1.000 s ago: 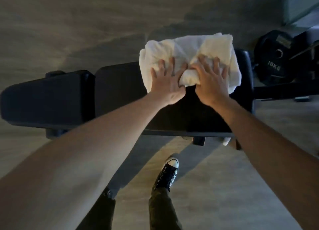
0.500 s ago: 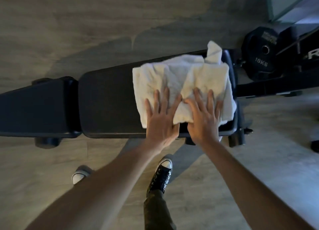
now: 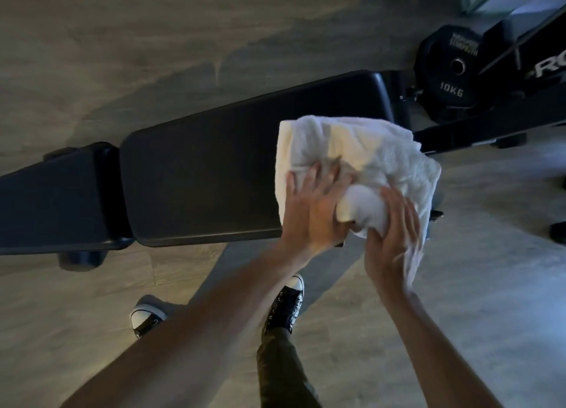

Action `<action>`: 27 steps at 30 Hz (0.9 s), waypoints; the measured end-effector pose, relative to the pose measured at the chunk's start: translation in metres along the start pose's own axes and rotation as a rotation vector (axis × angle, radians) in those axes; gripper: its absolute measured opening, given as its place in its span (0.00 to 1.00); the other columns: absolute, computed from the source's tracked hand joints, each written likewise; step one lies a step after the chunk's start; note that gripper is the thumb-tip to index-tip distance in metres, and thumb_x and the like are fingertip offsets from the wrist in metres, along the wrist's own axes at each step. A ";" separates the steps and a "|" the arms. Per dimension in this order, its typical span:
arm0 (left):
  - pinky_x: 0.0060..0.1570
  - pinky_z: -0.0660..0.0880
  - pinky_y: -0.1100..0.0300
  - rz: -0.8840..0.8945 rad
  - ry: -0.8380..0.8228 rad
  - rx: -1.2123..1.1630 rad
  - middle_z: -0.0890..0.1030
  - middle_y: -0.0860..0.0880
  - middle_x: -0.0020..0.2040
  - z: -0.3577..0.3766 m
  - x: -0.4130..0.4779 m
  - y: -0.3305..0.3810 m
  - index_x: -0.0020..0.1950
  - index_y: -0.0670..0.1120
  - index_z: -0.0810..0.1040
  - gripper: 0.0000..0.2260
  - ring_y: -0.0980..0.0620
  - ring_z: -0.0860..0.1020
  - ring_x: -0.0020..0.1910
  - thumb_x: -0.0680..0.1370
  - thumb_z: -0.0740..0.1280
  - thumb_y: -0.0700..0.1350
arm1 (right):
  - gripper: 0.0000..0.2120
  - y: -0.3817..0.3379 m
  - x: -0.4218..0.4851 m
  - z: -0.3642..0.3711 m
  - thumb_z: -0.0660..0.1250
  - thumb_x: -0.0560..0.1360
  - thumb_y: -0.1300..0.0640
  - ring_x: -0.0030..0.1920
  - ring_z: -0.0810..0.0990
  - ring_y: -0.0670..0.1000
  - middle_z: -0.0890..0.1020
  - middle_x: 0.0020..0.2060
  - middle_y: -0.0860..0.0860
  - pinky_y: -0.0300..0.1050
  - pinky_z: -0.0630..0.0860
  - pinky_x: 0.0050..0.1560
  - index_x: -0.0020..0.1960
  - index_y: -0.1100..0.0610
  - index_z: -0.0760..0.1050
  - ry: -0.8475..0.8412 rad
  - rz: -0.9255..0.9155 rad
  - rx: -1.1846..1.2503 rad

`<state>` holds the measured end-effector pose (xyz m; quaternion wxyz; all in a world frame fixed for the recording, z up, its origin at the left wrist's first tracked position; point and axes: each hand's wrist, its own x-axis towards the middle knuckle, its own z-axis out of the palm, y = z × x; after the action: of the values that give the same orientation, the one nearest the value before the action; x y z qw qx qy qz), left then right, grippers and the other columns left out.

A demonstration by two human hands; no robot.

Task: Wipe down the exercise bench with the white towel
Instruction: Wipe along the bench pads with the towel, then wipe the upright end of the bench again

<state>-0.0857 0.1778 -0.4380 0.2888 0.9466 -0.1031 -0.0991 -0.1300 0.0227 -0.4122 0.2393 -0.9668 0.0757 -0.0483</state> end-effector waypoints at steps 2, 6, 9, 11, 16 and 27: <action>0.61 0.75 0.42 -0.052 0.103 -0.142 0.83 0.48 0.65 -0.019 0.025 0.006 0.68 0.50 0.78 0.27 0.42 0.80 0.61 0.73 0.66 0.62 | 0.27 -0.009 0.025 -0.006 0.66 0.75 0.59 0.69 0.78 0.56 0.79 0.71 0.52 0.62 0.79 0.60 0.74 0.54 0.72 0.065 0.029 0.024; 0.38 0.78 0.55 -0.094 0.250 -0.215 0.87 0.52 0.46 -0.063 0.045 0.025 0.61 0.50 0.81 0.17 0.51 0.85 0.45 0.77 0.68 0.56 | 0.23 -0.042 0.060 -0.027 0.66 0.78 0.56 0.61 0.83 0.57 0.82 0.67 0.51 0.57 0.81 0.54 0.73 0.53 0.74 0.144 0.055 0.060; 0.40 0.71 0.58 -0.081 0.308 -0.167 0.87 0.50 0.52 -0.097 0.050 0.041 0.64 0.50 0.81 0.19 0.48 0.85 0.49 0.76 0.69 0.56 | 0.23 -0.071 0.073 -0.051 0.65 0.78 0.58 0.62 0.83 0.60 0.82 0.67 0.53 0.56 0.80 0.56 0.73 0.53 0.74 0.175 0.087 0.104; 0.45 0.76 0.55 -0.050 0.341 -0.137 0.87 0.49 0.56 -0.124 0.049 0.055 0.66 0.51 0.81 0.21 0.45 0.85 0.53 0.75 0.69 0.56 | 0.23 -0.088 0.078 -0.072 0.64 0.77 0.55 0.63 0.82 0.60 0.82 0.67 0.53 0.59 0.80 0.59 0.73 0.53 0.74 0.175 0.100 0.119; 0.43 0.80 0.51 0.098 0.387 -0.071 0.88 0.48 0.51 -0.194 0.043 0.107 0.61 0.51 0.83 0.20 0.42 0.86 0.48 0.73 0.66 0.57 | 0.23 -0.128 0.080 -0.152 0.65 0.78 0.59 0.64 0.81 0.55 0.82 0.67 0.49 0.54 0.79 0.59 0.72 0.50 0.73 0.228 0.177 0.179; 0.39 0.80 0.50 0.627 0.371 -0.107 0.87 0.53 0.42 -0.357 0.033 0.337 0.52 0.54 0.84 0.10 0.50 0.84 0.40 0.75 0.66 0.53 | 0.17 -0.165 0.053 -0.419 0.66 0.77 0.55 0.49 0.83 0.54 0.86 0.52 0.45 0.52 0.77 0.46 0.65 0.42 0.77 0.583 0.286 0.196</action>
<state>-0.0126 0.0845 0.0395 0.3679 0.8545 -0.3289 0.1624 -0.1120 -0.0333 0.0376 0.3039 -0.8641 0.2708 -0.2959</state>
